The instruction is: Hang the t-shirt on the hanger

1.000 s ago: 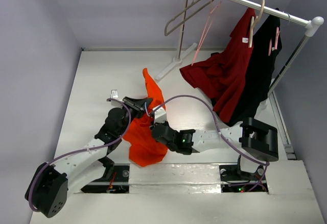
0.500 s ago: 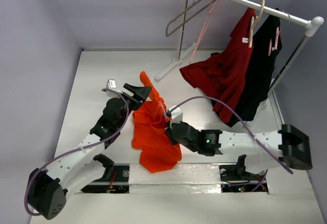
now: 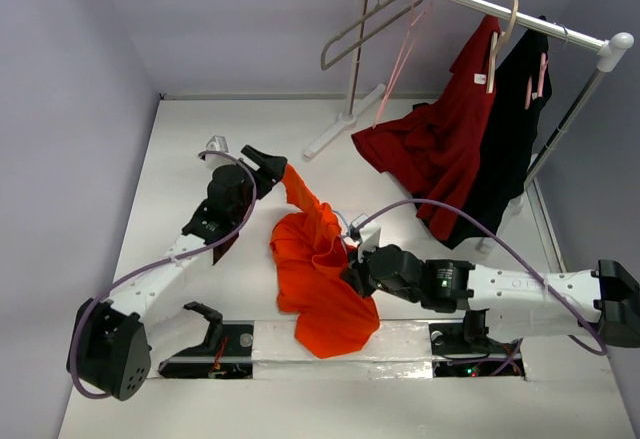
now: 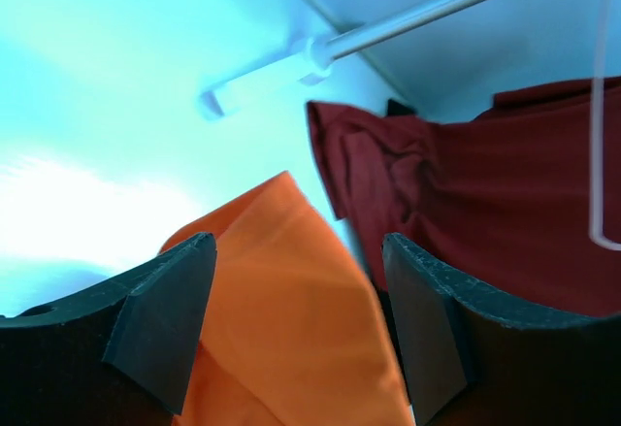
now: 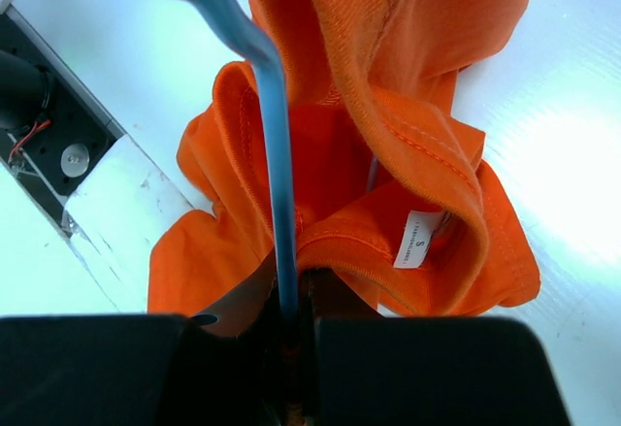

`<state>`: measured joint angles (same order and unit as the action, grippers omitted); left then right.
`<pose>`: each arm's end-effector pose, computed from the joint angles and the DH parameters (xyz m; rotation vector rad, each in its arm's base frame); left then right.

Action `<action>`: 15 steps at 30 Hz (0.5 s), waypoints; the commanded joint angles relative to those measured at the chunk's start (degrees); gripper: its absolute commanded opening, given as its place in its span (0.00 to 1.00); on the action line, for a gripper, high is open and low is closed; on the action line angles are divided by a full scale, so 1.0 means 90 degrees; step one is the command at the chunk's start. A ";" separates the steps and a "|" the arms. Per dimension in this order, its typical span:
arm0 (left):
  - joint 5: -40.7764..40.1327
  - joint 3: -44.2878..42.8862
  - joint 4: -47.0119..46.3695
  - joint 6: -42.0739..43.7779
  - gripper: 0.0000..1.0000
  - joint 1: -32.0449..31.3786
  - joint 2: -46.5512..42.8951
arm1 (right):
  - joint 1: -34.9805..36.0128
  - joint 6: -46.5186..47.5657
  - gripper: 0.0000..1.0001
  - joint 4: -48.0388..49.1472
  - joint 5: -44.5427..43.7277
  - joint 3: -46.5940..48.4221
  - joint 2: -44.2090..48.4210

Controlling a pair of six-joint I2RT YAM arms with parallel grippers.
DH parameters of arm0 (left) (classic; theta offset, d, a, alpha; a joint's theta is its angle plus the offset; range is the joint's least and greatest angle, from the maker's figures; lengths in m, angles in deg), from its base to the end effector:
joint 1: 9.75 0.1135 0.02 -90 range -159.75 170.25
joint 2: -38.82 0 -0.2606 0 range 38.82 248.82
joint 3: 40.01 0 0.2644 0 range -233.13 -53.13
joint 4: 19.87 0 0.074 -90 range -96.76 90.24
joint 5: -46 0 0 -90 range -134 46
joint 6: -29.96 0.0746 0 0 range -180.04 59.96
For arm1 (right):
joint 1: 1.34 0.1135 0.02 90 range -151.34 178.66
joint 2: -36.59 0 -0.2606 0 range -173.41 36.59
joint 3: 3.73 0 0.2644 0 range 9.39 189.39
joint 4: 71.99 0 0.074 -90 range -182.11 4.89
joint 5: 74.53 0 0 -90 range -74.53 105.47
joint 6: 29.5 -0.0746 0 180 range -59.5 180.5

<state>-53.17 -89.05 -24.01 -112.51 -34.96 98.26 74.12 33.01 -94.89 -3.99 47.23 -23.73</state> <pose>0.2714 -0.1146 0.2741 -0.5355 1.6738 -0.8758 0.0928 0.2589 0.2199 -0.6950 2.0672 0.7046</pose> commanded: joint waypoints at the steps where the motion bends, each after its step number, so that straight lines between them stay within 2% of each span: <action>1: 0.0237 -0.0344 -0.0289 0.0253 0.65 0.0057 0.0172 | 0.0043 -0.0071 0.00 0.0110 0.0102 -0.0045 0.0217; 7: 0.0442 -0.0286 -0.0737 0.0137 0.62 0.0116 0.0524 | 0.0043 -0.0149 0.00 0.0227 0.0160 -0.0172 0.0373; 13: 0.0745 -0.0062 -0.1411 -0.0195 0.54 0.0116 0.0817 | 0.0043 -0.0218 0.00 0.0344 0.0278 -0.0269 0.0471; 15: 0.0784 0.0026 -0.1568 -0.0331 0.47 0.0116 0.0866 | 0.0043 -0.0237 0.00 0.0354 0.0317 -0.0279 0.0481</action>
<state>-47.95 -89.25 -31.64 -113.56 -34.37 105.88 74.12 31.50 -94.93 -2.09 44.74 -20.98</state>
